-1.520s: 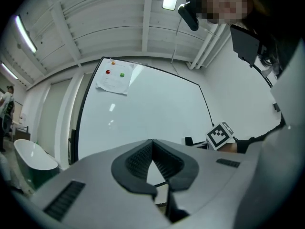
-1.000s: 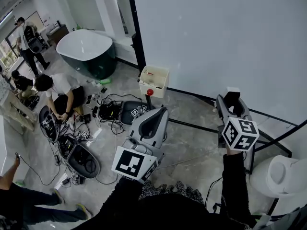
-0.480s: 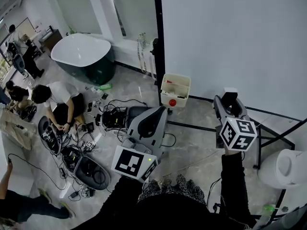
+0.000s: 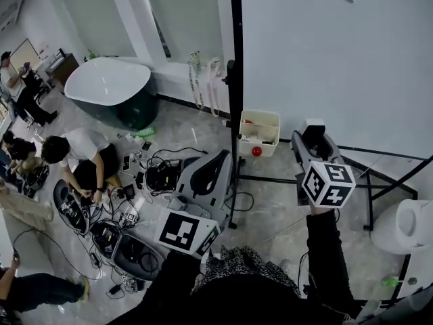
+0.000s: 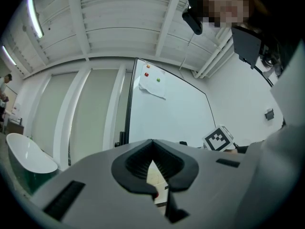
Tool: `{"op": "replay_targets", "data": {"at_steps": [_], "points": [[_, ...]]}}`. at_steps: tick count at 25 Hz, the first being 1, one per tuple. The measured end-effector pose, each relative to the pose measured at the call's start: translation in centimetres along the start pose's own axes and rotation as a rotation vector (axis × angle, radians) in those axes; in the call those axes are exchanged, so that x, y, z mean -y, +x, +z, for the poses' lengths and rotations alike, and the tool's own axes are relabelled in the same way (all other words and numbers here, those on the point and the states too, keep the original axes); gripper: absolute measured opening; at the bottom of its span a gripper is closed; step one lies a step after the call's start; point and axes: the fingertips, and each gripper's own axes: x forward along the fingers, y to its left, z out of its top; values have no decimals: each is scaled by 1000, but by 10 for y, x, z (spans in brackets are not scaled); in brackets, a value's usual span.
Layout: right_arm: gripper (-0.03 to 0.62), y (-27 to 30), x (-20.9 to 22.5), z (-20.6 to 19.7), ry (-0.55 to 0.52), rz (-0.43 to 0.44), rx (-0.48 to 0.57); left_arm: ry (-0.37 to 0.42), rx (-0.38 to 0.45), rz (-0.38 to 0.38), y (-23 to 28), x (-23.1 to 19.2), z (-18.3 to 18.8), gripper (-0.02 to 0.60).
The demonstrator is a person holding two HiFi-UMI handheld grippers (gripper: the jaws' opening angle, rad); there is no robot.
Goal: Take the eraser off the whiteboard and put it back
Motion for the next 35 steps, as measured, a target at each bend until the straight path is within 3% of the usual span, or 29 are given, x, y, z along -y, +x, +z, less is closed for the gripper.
{"op": "replay_targets", "data": {"at_steps": [15, 35], "points": [[268, 49, -51, -10, 51, 16, 4, -10, -12, -16, -2, -40, -3, 6], [268, 87, -55, -58, -24, -80, -46, -57, -30, -13, 5, -68, -20, 6]]}}
